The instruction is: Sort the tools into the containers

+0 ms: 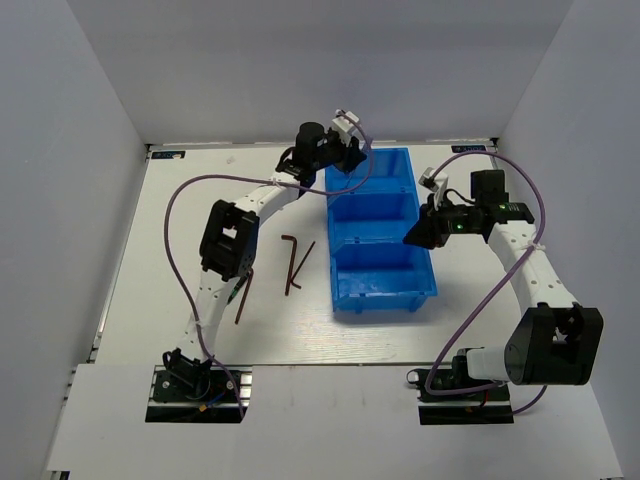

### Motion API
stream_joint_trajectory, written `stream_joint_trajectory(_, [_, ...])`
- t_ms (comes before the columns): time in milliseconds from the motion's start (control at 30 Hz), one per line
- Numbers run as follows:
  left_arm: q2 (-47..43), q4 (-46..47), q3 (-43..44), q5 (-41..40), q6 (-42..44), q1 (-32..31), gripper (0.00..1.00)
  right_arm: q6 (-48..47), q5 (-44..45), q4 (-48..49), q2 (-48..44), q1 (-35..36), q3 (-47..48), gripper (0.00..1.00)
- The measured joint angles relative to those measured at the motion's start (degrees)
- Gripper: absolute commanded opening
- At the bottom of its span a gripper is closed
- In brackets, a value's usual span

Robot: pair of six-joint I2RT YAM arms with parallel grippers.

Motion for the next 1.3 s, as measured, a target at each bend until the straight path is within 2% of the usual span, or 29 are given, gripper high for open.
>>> stream_joint_trajectory(33, [0.22, -0.17, 0.04, -0.24, -0.04, -0.22, 0.69, -0.11, -0.04, 0.04, 0.00, 0.02, 0.00, 0.44])
stream_joint_trajectory(67, [0.26, -0.39, 0.04, -0.44, -0.13, -0.42, 0.69, -0.20, -0.09, 0.07, 0.00, 0.02, 0.00, 0.47])
stream_joint_trajectory(167, [-0.37, -0.13, -0.70, -1.36, -0.66, -0.61, 0.72, -0.61, -0.20, -0.26, 0.07, 0.02, 0.02, 0.64])
stream_joint_trajectory(267, [-3.89, -0.15, -5.07, -3.37, -0.63, -0.57, 0.70, -1.81, -0.50, -2.03, 1.68, 0.09, 2.10, 0.65])
stream_joint_trajectory(333, [-7.37, -1.49, -8.00, -5.20, -0.90, -0.42, 0.55, -2.54, -1.18, -3.08, 4.00, 0.17, 5.05, 0.56])
stream_joint_trajectory(367, [-9.68, -3.13, -9.35, -6.03, -1.25, -0.13, 0.26, -2.75, -1.51, -3.87, 5.40, 0.33, 6.88, 0.48])
stream_joint_trajectory(400, [-12.24, -4.79, -10.75, -7.17, -2.01, 0.00, 0.13, -3.13, -1.75, -4.09, 6.97, 0.48, 8.83, 0.35])
stream_joint_trajectory(433, [-15.17, -6.56, -12.50, -8.74, -2.29, 0.17, 0.06, -3.32, -1.84, -4.46, 8.50, 0.76, 10.64, 0.03])
stream_joint_trajectory(467, [-18.82, -9.03, -14.75, -10.62, -2.75, 0.42, 0.00, -3.34, -1.88, -4.66, 9.81, 1.03, 12.24, 0.00])
stream_joint_trajectory(600, [-37.31, -17.18, -28.55, -19.65, -4.66, 1.36, 0.00, -1.44, -0.55, -4.48, 13.97, 4.04, 16.92, 0.00])
stream_joint_trajectory(633, [-41.77, -19.28, -31.71, -23.02, -5.84, 1.57, 0.07, -0.94, 0.20, -4.48, 14.99, 5.29, 18.12, 0.00])
stream_joint_trajectory(667, [-45.88, -22.56, -34.53, -26.23, -7.43, 1.88, 0.13, -0.37, 0.74, -4.63, 16.11, 6.62, 19.61, 0.11])
stream_joint_trajectory(700, [-49.24, -25.44, -36.94, -28.70, -9.22, 2.16, 0.33, 0.22, 1.09, -4.74, 17.33, 7.78, 21.33, 0.37])
stream_joint_trajectory(767, [-55.45, -30.08, -42.66, -32.35, -13.05, 2.67, 0.49, 1.88, 1.46, -4.61, 20.02, 9.99, 25.09, 0.90])
stream_joint_trajectory(800, [-58.14, -31.80, -46.10, -32.83, -14.60, 3.04, 0.56, 2.32, 1.36, -4.76, 21.18, 10.91, 26.69, 0.90])
stream_joint_trajectory(833, [-60.85, -33.31, -49.79, -32.98, -15.80, 3.39, 0.58, 2.08, 0.68, -4.85, 22.38, 11.76, 28.44, 0.90])
stream_joint_trajectory(900, [-64.76, -36.44, -55.91, -32.46, -17.51, 3.61, 0.52, 1.18, -1.40, -5.75, 24.20, 12.76, 31.04, 0.77])
stream_joint_trajectory(933, [-65.88, -38.66, -58.03, -32.00, -18.14, 3.61, 0.45, 0.39, -2.40, -6.64, 24.87, 13.07, 32.24, 0.64])
stream_joint_trajectory(967, [-66.38, -40.65, -59.28, -31.61, -18.45, 3.61, 0.40, -0.66, -3.23, -7.50, 25.42, 13.29, 33.22, 0.08])
stream_joint_trajectory(1000, [-66.38, -42.88, -59.93, -31.32, -18.56, 3.61, 0.36, -1.60, -3.87, -8.35, 25.81, 13.60, 34.07, 0.00])
stream_joint_trajectory(1133, [-62.12, -48.22, -59.95, -30.38, -18.53, 3.61, 0.35, -3.23, -5.11, -11.26, 26.47, 14.40, 35.58, 0.00])
stream_joint_trajectory(1300, [-56.52, -50.21, -63.10, -30.25, -18.58, 4.26, 0.42, -4.00, -5.55, -12.17, 26.05, 14.75, 34.45, 0.01])
